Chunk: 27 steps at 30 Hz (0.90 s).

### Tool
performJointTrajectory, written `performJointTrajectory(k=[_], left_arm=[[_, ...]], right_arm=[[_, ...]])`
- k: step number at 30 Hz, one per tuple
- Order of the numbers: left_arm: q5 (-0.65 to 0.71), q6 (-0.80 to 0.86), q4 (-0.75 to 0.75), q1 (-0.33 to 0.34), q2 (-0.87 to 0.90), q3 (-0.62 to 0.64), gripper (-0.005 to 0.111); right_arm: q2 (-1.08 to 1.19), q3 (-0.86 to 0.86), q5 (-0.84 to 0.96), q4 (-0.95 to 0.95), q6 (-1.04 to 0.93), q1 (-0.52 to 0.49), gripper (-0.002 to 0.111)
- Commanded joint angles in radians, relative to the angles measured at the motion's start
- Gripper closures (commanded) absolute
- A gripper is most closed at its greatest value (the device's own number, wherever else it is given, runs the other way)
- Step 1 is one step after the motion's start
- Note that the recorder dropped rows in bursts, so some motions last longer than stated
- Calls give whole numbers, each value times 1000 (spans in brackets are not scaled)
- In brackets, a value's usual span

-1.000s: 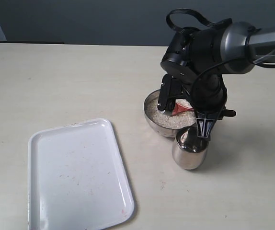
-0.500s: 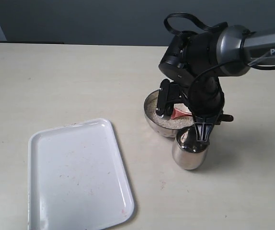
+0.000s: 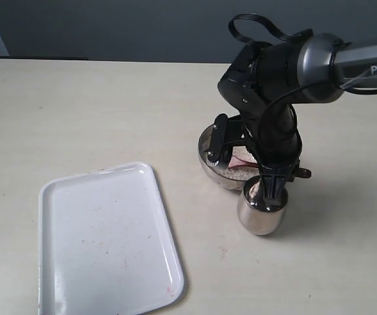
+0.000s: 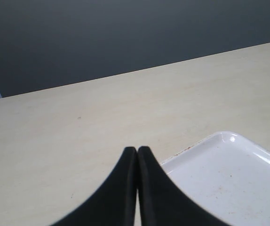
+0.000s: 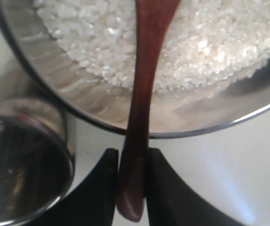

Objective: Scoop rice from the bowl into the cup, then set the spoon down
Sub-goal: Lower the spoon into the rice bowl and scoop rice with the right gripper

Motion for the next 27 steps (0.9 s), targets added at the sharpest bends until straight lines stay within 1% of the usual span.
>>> performJointTrajectory(k=[1, 15, 19, 27], left_arm=[[-15, -5, 2, -5, -4, -2, 106], [-15, -5, 2, -5, -4, -2, 106], [-15, -5, 2, -5, -4, -2, 106], [-15, -5, 2, -5, -4, -2, 106]], right_arm=[[-2, 0, 23, 29, -24, -23, 109], [-48, 0, 42, 35, -63, -23, 109], [-48, 0, 63, 70, -95, -23, 109], [-48, 0, 80, 75, -95, -23, 109]])
